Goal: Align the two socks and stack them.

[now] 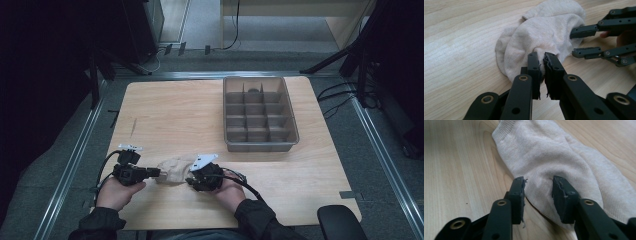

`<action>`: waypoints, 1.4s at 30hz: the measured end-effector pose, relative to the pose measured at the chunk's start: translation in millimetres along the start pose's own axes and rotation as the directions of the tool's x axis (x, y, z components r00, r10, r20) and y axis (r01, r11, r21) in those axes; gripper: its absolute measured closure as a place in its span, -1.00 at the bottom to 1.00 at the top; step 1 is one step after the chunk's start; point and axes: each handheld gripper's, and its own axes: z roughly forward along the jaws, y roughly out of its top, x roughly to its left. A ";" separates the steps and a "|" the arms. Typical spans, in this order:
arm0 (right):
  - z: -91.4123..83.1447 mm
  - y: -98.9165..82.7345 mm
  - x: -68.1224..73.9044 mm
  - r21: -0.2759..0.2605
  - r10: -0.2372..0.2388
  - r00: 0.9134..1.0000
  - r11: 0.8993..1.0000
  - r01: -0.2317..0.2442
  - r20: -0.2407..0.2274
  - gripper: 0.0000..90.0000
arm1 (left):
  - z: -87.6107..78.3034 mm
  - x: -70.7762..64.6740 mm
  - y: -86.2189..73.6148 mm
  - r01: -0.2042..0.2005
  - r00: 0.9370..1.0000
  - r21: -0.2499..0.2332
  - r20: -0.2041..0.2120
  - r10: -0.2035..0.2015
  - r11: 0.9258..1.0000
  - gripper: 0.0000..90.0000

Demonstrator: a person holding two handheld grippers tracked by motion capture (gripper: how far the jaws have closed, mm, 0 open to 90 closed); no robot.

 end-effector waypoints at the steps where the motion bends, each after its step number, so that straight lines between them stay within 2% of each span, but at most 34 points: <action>1: -0.2 -2.2 1.7 -0.010 -0.008 1.000 1.000 0.008 0.012 0.50 | 0.2 0.3 -0.2 0.001 1.000 0.003 0.000 -0.001 1.000 0.84; 4: -1.0 -7.7 5.7 -0.035 -0.033 0.998 0.999 0.035 0.053 0.61 | 0.5 0.4 -0.4 0.001 1.000 0.004 -0.001 -0.001 1.000 0.84; 7: -1.8 -7.2 5.1 -0.027 -0.026 0.997 0.999 0.029 0.075 0.89 | 1.8 0.0 -0.8 -0.003 1.000 0.013 -0.002 0.003 1.000 0.84; 8: -1.9 -6.8 4.1 -0.027 -0.022 0.997 0.999 0.024 0.080 0.92 | 1.9 0.0 -1.0 -0.003 1.000 0.013 -0.002 0.003 1.000 0.84; 10: -1.9 -6.2 2.8 -0.025 -0.005 0.997 1.000 0.007 0.072 0.93 | 1.8 0.1 -1.0 -0.004 1.000 0.012 -0.002 0.004 1.000 0.84; 11: -2.4 -2.6 1.1 0.002 0.025 0.998 1.000 -0.026 0.061 0.94 | 1.0 0.6 -0.8 -0.005 1.000 0.009 0.001 0.005 1.000 0.84; 12: -2.4 -2.6 1.1 0.002 0.025 0.998 1.000 -0.026 0.061 0.94 | 1.0 0.6 -0.8 -0.005 1.000 0.009 0.001 0.005 1.000 0.84; 13: -5.0 4.6 -0.9 0.045 0.043 0.998 0.998 -0.045 0.040 0.95 | -0.8 0.4 -0.8 -0.005 1.000 0.001 0.002 0.005 1.000 0.84; 15: -7.5 7.1 -1.1 0.047 0.039 0.998 0.998 -0.041 0.039 0.95 | -2.3 0.1 -0.8 -0.007 1.000 -0.004 0.003 0.007 1.000 0.84; 16: -17.1 15.7 -2.3 0.035 0.040 0.999 0.999 -0.041 0.031 0.95 | -5.8 -0.5 -0.8 -0.008 1.000 -0.014 0.006 0.008 1.000 0.84; 19: -28.2 24.6 -5.3 0.030 0.052 0.998 0.998 -0.052 0.021 0.95 | -11.3 -1.7 -1.1 -0.007 1.000 -0.031 0.011 0.008 1.000 0.84; 21: -44.1 35.2 -8.9 0.029 0.068 0.998 0.997 -0.068 0.000 0.94 | -18.5 -4.5 -2.3 -0.004 0.999 -0.040 0.039 0.006 0.999 0.84; 22: -44.1 35.2 -8.9 0.029 0.068 0.998 0.997 -0.068 0.000 0.94 | -18.5 -4.5 -2.3 -0.004 0.999 -0.040 0.039 0.006 0.999 0.84; 25: -61.5 41.8 -6.1 0.047 0.063 0.998 0.997 -0.062 -0.021 0.94 | -23.3 -13.7 -5.5 -0.025 0.998 -0.031 0.062 0.027 0.999 0.83; 26: -61.5 41.8 -6.1 0.047 0.063 0.998 0.997 -0.062 -0.021 0.94 | -23.3 -13.7 -5.5 -0.025 0.998 -0.031 0.062 0.027 0.999 0.83; 27: -68.1 41.6 -2.9 0.072 0.065 0.997 0.995 -0.062 -0.033 0.94 | -23.5 -19.5 -8.0 -0.045 0.997 -0.014 0.062 0.046 0.999 0.83; 30: -72.4 39.9 -0.7 0.092 0.069 0.996 0.994 -0.064 -0.051 0.94 | -23.1 -25.1 -11.1 -0.061 0.996 0.010 0.072 0.060 0.998 0.83; 31: -76.6 36.7 1.9 0.122 0.082 0.994 0.990 -0.072 -0.073 0.94 | -21.0 -28.7 -13.0 -0.074 0.995 0.028 0.073 0.072 0.997 0.83; 34: -76.0 34.9 2.5 0.138 0.091 0.992 0.987 -0.079 -0.086 0.94 | -16.4 -26.8 -13.6 -0.067 0.995 0.043 0.081 0.063 0.997 0.83; 37: -69.8 33.3 0.2 0.165 0.106 0.990 0.982 -0.090 -0.090 0.93 | -8.7 -18.8 -12.9 -0.037 0.997 0.060 0.075 0.032 0.998 0.82; 39: -61.4 33.9 -5.4 0.181 0.126 0.988 0.978 -0.108 -0.091 0.93 | -6.2 -11.5 -9.3 -0.015 0.997 0.057 0.078 0.011 0.998 0.82; 42: -57.0 35.1 -9.1 0.188 0.130 0.987 0.976 -0.112 -0.090 0.92 | -5.1 -6.0 -4.8 0.003 0.996 0.051 0.084 -0.007 0.999 0.82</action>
